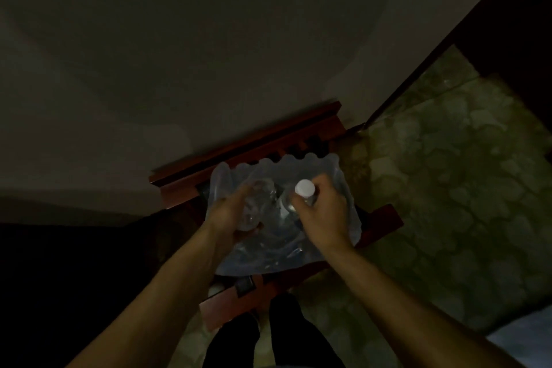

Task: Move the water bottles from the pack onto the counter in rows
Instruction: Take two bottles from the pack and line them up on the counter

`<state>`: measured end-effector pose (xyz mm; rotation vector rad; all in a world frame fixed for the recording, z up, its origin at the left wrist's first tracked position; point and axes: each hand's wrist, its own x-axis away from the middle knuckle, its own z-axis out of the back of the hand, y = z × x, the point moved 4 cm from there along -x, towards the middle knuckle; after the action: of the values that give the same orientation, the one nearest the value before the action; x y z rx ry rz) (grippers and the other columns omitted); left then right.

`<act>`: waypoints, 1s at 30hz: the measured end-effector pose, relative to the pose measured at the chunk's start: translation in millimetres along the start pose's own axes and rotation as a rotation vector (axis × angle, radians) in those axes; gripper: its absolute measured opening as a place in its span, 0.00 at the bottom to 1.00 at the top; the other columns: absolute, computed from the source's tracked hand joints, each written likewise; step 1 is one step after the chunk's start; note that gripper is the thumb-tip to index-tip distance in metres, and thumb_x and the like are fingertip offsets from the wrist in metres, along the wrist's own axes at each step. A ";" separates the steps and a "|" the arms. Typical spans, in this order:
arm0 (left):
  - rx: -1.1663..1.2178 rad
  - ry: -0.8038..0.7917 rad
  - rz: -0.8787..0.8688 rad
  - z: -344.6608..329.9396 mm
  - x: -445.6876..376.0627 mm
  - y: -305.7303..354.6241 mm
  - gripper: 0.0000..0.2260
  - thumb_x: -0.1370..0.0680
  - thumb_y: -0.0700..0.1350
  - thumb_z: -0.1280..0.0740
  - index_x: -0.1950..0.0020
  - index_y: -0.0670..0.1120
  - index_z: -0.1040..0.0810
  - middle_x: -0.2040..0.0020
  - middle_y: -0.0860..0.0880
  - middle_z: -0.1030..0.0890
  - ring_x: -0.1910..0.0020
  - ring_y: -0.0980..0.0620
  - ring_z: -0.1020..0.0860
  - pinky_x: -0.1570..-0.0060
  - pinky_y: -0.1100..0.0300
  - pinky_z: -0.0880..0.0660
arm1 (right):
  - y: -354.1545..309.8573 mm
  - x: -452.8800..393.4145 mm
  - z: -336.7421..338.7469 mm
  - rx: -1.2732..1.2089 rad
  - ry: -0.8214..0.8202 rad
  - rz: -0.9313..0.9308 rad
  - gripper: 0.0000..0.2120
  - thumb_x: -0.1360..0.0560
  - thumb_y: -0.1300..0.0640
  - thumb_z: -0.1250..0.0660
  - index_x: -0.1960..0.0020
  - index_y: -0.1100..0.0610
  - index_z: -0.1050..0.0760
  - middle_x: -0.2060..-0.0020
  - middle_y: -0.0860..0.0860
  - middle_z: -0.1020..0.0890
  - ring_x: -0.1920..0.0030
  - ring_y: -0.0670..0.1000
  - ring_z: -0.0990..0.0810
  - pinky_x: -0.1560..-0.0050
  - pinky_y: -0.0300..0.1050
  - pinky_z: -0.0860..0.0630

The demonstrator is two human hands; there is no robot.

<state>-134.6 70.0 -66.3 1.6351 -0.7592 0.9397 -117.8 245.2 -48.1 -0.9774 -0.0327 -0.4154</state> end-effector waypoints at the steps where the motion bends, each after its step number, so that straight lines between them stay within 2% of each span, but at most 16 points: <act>1: 0.089 -0.038 0.038 1.5 5.0 0.9 0.11 0.20 0.49 0.34 0.55 0.43 0.19 0.62 0.46 0.14 0.62 0.48 0.16 0.57 0.53 0.20 | -6.6 -4.4 3.1 -0.017 -0.002 0.009 0.11 0.27 0.56 0.28 0.55 0.53 0.31 0.65 0.42 0.26 0.65 0.39 0.26 0.69 0.25 0.32; 3: 0.215 -0.106 0.100 -2.3 18.3 4.0 0.11 0.20 0.47 0.35 0.52 0.41 0.18 0.51 0.41 0.15 0.53 0.44 0.18 0.48 0.52 0.23 | -20.1 -12.6 8.3 -0.050 -0.006 0.034 0.10 0.26 0.54 0.28 0.52 0.54 0.29 0.63 0.43 0.24 0.62 0.41 0.24 0.68 0.28 0.31; 6: 0.285 -0.143 0.098 -9.7 34.4 7.3 0.14 0.22 0.45 0.32 0.62 0.39 0.14 0.61 0.39 0.14 0.62 0.41 0.15 0.55 0.46 0.22 | -42.2 -22.3 15.7 -0.090 0.010 0.098 0.12 0.26 0.51 0.29 0.47 0.56 0.26 0.59 0.47 0.21 0.57 0.47 0.21 0.63 0.37 0.27; 8: 0.320 -0.209 0.083 -17.9 51.4 13.0 0.11 0.26 0.44 0.30 0.64 0.39 0.14 0.60 0.39 0.14 0.63 0.42 0.14 0.56 0.47 0.24 | -58.8 -26.5 23.2 -0.126 0.039 0.147 0.13 0.26 0.49 0.29 0.46 0.53 0.26 0.56 0.48 0.19 0.54 0.48 0.20 0.61 0.38 0.25; 9: 0.312 -0.237 0.070 -21.4 59.7 16.1 0.08 0.30 0.44 0.29 0.60 0.39 0.13 0.58 0.39 0.13 0.60 0.42 0.14 0.54 0.47 0.24 | -67.5 -28.3 27.7 -0.150 0.055 0.172 0.12 0.26 0.48 0.29 0.46 0.52 0.26 0.55 0.46 0.19 0.53 0.47 0.20 0.59 0.37 0.25; 11: 0.315 -0.253 0.015 -24.1 75.7 26.2 0.17 0.34 0.40 0.28 0.47 0.38 0.17 0.53 0.39 0.14 0.52 0.41 0.17 0.51 0.48 0.23 | -85.1 -31.3 37.1 -0.197 0.090 0.214 0.12 0.26 0.48 0.29 0.45 0.49 0.25 0.53 0.42 0.20 0.49 0.44 0.21 0.53 0.36 0.24; 12: 0.305 -0.234 -0.020 -23.4 78.7 30.1 0.21 0.33 0.38 0.28 0.40 0.37 0.21 0.50 0.39 0.15 0.50 0.41 0.18 0.52 0.48 0.22 | -93.7 -33.0 41.2 -0.227 0.098 0.225 0.12 0.26 0.48 0.30 0.44 0.48 0.26 0.51 0.41 0.20 0.48 0.42 0.21 0.51 0.36 0.24; 13: 0.279 -0.223 -0.059 -22.6 85.1 35.8 0.20 0.29 0.37 0.30 0.38 0.36 0.24 0.46 0.38 0.17 0.49 0.41 0.18 0.53 0.50 0.21 | -102.2 -34.7 44.6 -0.266 0.095 0.230 0.13 0.26 0.48 0.30 0.43 0.47 0.26 0.51 0.40 0.20 0.48 0.41 0.21 0.50 0.35 0.23; 16: 0.113 -0.243 -0.169 -22.6 102.4 49.4 0.10 0.24 0.38 0.35 0.45 0.36 0.20 0.49 0.38 0.19 0.52 0.43 0.20 0.58 0.55 0.22 | -127.9 -40.2 53.8 -0.381 0.073 0.276 0.12 0.24 0.50 0.31 0.42 0.48 0.27 0.51 0.41 0.20 0.50 0.39 0.21 0.52 0.31 0.23; 19: 0.009 -0.220 -0.279 -18.1 114.9 59.0 0.12 0.24 0.38 0.36 0.42 0.37 0.20 0.49 0.39 0.18 0.52 0.44 0.20 0.59 0.55 0.21 | -152.5 -42.5 62.5 -0.432 0.065 0.333 0.12 0.23 0.50 0.33 0.41 0.49 0.27 0.52 0.42 0.20 0.52 0.38 0.21 0.55 0.30 0.24; 22: -0.021 -0.228 -0.386 -10.6 130.7 66.5 0.13 0.25 0.40 0.32 0.41 0.40 0.20 0.44 0.38 0.16 0.46 0.41 0.18 0.46 0.47 0.20 | -174.4 -40.0 65.3 -0.469 0.036 0.348 0.14 0.23 0.47 0.35 0.38 0.48 0.29 0.51 0.43 0.20 0.53 0.37 0.20 0.58 0.30 0.24; 23: -0.011 -0.234 -0.411 -5.9 135.6 68.9 0.14 0.26 0.40 0.31 0.41 0.41 0.20 0.44 0.38 0.16 0.45 0.39 0.17 0.45 0.45 0.20 | -182.0 -38.1 65.3 -0.486 0.023 0.345 0.15 0.22 0.46 0.36 0.37 0.47 0.29 0.51 0.44 0.20 0.54 0.37 0.20 0.60 0.30 0.24; 25: -0.032 -0.266 -0.473 4.1 146.5 75.3 0.18 0.30 0.42 0.28 0.41 0.43 0.20 0.46 0.40 0.15 0.48 0.42 0.16 0.54 0.51 0.18 | -197.7 -32.3 64.4 -0.527 0.013 0.341 0.16 0.22 0.45 0.37 0.36 0.47 0.30 0.51 0.46 0.20 0.56 0.39 0.18 0.62 0.31 0.23; 28: -0.091 -0.290 -0.579 16.7 166.0 85.4 0.15 0.25 0.41 0.30 0.39 0.43 0.23 0.49 0.42 0.14 0.53 0.45 0.14 0.61 0.59 0.20 | -222.6 -17.9 61.5 -0.534 0.022 0.367 0.15 0.21 0.44 0.39 0.37 0.48 0.29 0.52 0.48 0.18 0.56 0.43 0.17 0.61 0.34 0.22; 30: -0.079 -0.265 -0.657 26.0 179.6 91.0 0.15 0.25 0.42 0.29 0.39 0.43 0.24 0.54 0.47 0.13 0.58 0.50 0.14 0.64 0.61 0.20 | -239.3 -4.2 57.5 -0.531 0.024 0.394 0.15 0.21 0.44 0.39 0.38 0.48 0.28 0.52 0.49 0.18 0.56 0.45 0.17 0.59 0.36 0.22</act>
<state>-118.5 18.9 129.5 1.7897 -0.3728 0.2267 -197.8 176.5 174.4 -1.4657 0.3014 -0.0664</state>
